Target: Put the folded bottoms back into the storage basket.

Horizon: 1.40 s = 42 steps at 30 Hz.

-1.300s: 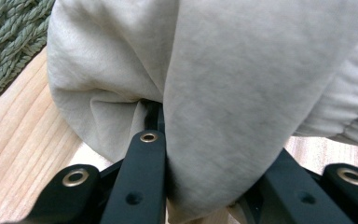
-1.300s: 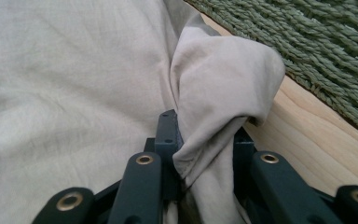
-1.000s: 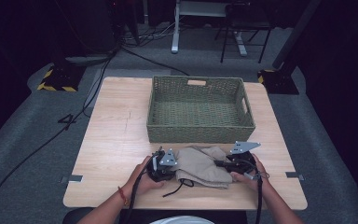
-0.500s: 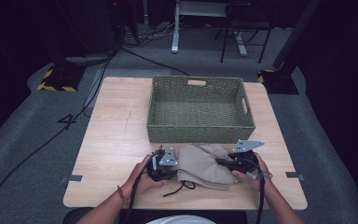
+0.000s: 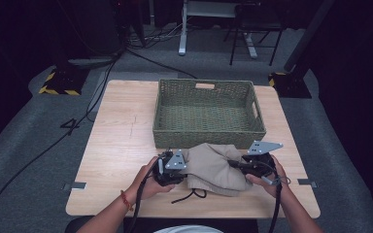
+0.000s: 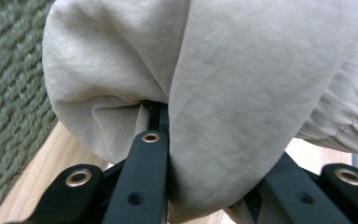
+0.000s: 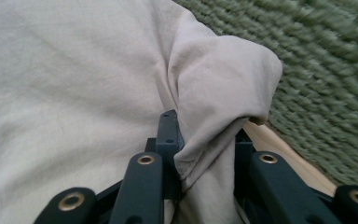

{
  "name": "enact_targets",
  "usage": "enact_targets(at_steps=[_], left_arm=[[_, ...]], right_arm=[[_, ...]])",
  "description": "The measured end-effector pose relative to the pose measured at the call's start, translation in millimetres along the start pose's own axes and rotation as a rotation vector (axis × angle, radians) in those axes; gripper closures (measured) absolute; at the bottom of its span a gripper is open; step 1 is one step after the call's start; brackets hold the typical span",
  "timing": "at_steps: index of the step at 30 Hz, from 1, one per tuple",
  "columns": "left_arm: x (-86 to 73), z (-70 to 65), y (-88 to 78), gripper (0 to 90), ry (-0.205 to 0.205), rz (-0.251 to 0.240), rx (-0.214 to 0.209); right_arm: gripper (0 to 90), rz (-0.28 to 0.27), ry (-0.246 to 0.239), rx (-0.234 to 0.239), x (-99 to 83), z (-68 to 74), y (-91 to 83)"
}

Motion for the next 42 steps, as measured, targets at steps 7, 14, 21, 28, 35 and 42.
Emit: enact_targets(at_steps=[7, 14, 21, 28, 35, 42], left_arm=[[17.1, 1.2, -13.9, 79.1, 0.028, -0.029, 0.017], [30.3, 3.4, -22.4, 79.1, 0.035, -0.056, 0.020], [44.2, 7.8, -30.3, 79.0, 0.049, -0.072, 0.028], [53.5, 16.7, -37.2, 79.1, 0.051, -0.093, 0.037], [60.3, 22.8, -43.5, 79.0, 0.053, -0.112, 0.054], [67.7, 32.6, -46.8, 79.0, 0.050, -0.129, 0.068]], right_arm=[[74.1, -0.019, -0.011, -0.025, 18.2, 1.2, -18.3], [74.1, -0.034, -0.023, -0.044, 30.7, -0.3, -29.6], [74.1, -0.049, -0.032, -0.047, 45.4, -5.8, -41.3], [74.1, -0.062, -0.055, -0.067, 60.2, -11.2, -44.5], [74.1, -0.074, -0.074, -0.074, 73.0, -15.5, -46.3], [74.1, -0.084, -0.091, -0.098, 84.2, -19.6, -48.3]])
Point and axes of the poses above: each handheld gripper's, and its own axes: y roughly forward along the jaws, x roughly out of its top, z roughly to its left, the point moved 2 cm from there along y, roughly forward along the jaws
